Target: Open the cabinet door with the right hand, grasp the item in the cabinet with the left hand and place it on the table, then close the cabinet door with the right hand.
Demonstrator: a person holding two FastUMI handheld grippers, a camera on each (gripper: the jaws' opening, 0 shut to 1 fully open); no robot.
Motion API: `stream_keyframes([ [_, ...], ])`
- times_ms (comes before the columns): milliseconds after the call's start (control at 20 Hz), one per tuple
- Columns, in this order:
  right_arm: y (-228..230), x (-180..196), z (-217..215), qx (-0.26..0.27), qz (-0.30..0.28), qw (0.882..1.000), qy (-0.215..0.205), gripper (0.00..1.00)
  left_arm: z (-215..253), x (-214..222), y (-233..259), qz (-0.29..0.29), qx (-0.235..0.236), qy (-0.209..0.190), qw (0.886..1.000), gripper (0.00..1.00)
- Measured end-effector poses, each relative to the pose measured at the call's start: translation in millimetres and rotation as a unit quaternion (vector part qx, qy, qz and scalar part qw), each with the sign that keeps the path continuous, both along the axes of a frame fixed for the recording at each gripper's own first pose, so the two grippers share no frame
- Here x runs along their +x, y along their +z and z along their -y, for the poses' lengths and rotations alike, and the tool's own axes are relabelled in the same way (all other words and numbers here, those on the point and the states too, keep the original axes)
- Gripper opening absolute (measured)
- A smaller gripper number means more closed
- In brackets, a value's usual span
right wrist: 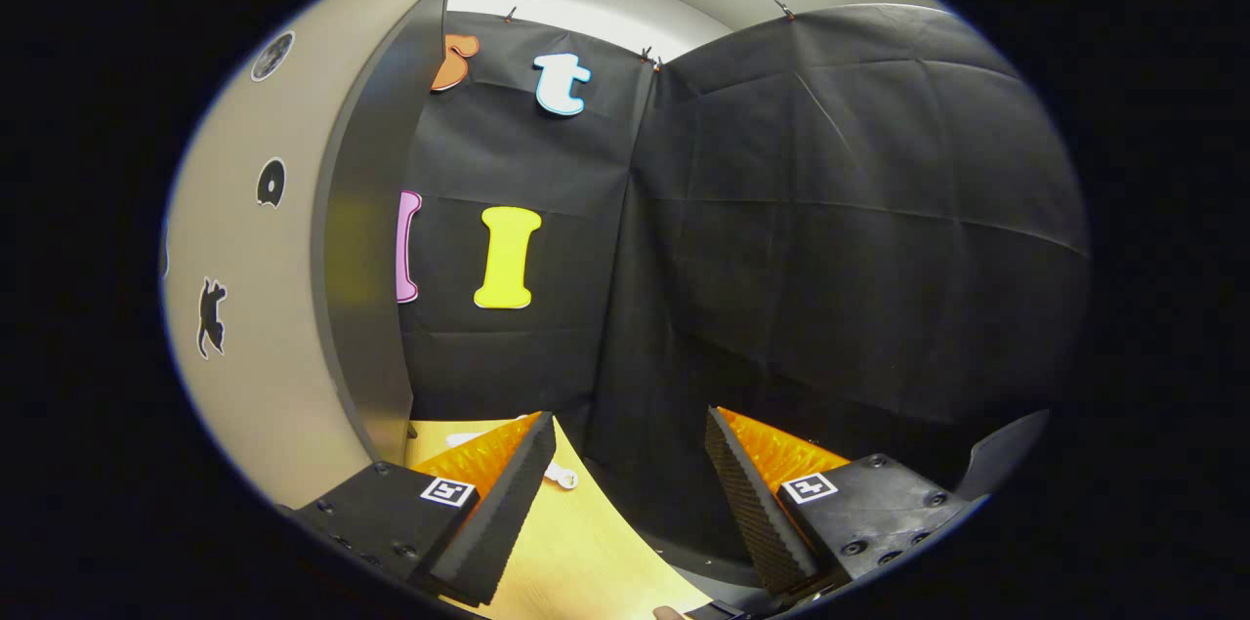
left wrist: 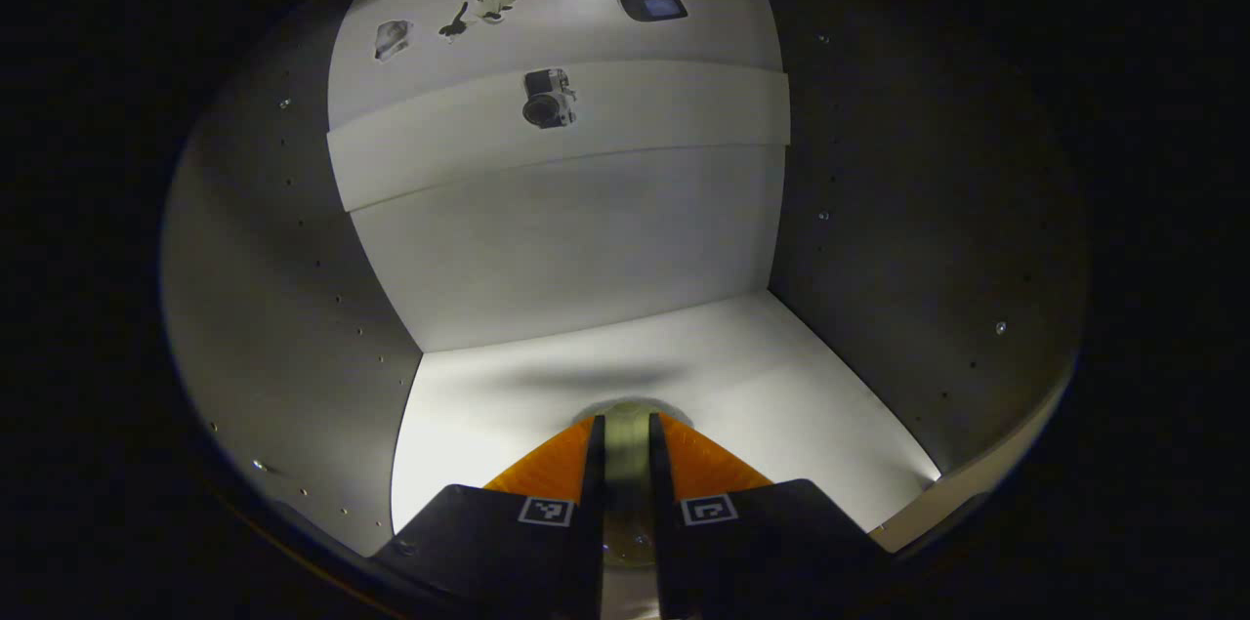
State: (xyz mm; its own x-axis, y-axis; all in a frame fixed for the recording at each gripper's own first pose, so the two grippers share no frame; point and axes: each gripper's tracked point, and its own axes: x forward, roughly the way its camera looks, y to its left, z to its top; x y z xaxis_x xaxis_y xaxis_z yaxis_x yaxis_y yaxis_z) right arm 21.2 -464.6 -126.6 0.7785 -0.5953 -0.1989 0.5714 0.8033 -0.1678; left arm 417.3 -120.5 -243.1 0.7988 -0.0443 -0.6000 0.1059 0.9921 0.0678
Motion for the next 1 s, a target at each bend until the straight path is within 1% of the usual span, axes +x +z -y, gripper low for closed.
stream_keyframes([
  [100, 1.2, 3.2, -1.9, 0.001, 0.002, 1.000, 0.009, 0.98, -1.2, -5.7, 7.8, 0.010, -0.002, 0.009, 1.000, 0.25],
  [150, 2.5, 4.4, -3.1, 0.003, 0.003, 1.000, 0.015, 0.98, -2.1, -9.8, 12.8, 0.015, 0.000, 0.013, 1.000, 0.27],
  [200, 4.2, 4.7, -3.6, 0.005, 0.005, 1.000, 0.021, 0.96, -2.7, -13.4, 17.6, 0.022, 0.001, 0.018, 1.000, 0.25],
  [250, 5.2, 6.4, -5.6, 0.008, 0.008, 1.000, 0.028, 0.98, -2.8, -18.7, 23.2, 0.028, 0.000, 0.021, 0.999, 0.25],
  [300, 5.5, 7.8, -7.6, 0.014, 0.011, 0.999, 0.036, 0.98, -2.9, -24.0, 28.5, 0.033, -0.001, 0.026, 0.999, 0.25],
  [350, 5.8, 9.1, -9.9, 0.020, 0.014, 0.999, 0.044, 0.96, -3.9, -31.3, 33.8, 0.038, -0.004, 0.032, 0.999, 0.25],
  [500, 8.1, 9.7, -16.7, 0.032, 0.021, 0.997, 0.067, 0.96, -5.8, -59.1, 49.6, 0.050, -0.023, 0.047, 0.997, 0.25],
  [700, 10.6, 2.1, -34.7, 0.048, 0.026, 0.994, 0.093, 0.96, -17.3, -116.2, 64.2, 0.055, -0.036, 0.069, 0.995, 0.27],
  [750, 11.9, -2.1, -41.1, 0.049, 0.028, 0.993, 0.100, 0.96, -20.7, -131.7, 66.5, 0.054, -0.037, 0.073, 0.995, 0.24],
  [800, 13.5, -7.6, -48.5, 0.052, 0.030, 0.992, 0.106, 0.96, -22.7, -146.7, 68.1, 0.053, -0.037, 0.074, 0.995, 0.25],
  [850, 15.1, -12.7, -55.3, 0.056, 0.033, 0.992, 0.113, 0.98, -24.4, -162.3, 69.1, 0.051, -0.038, 0.074, 0.995, 0.24],
  [900, 17.1, -18.1, -61.2, 0.057, 0.036, 0.991, 0.116, 0.96, -25.4, -177.8, 70.1, 0.051, -0.039, 0.074, 0.995, 0.24],
  [950, 18.6, -24.1, -66.1, 0.057, 0.038, 0.991, 0.117, 0.96, -25.8, -193.5, 70.3, 0.051, -0.040, 0.072, 0.995, 0.25],
  [1000, 20.2, -30.0, -71.5, 0.058, 0.038, 0.991, 0.118, 0.98, -26.8, -209.8, 69.0, 0.049, -0.042, 0.073, 0.995, 0.25],
])
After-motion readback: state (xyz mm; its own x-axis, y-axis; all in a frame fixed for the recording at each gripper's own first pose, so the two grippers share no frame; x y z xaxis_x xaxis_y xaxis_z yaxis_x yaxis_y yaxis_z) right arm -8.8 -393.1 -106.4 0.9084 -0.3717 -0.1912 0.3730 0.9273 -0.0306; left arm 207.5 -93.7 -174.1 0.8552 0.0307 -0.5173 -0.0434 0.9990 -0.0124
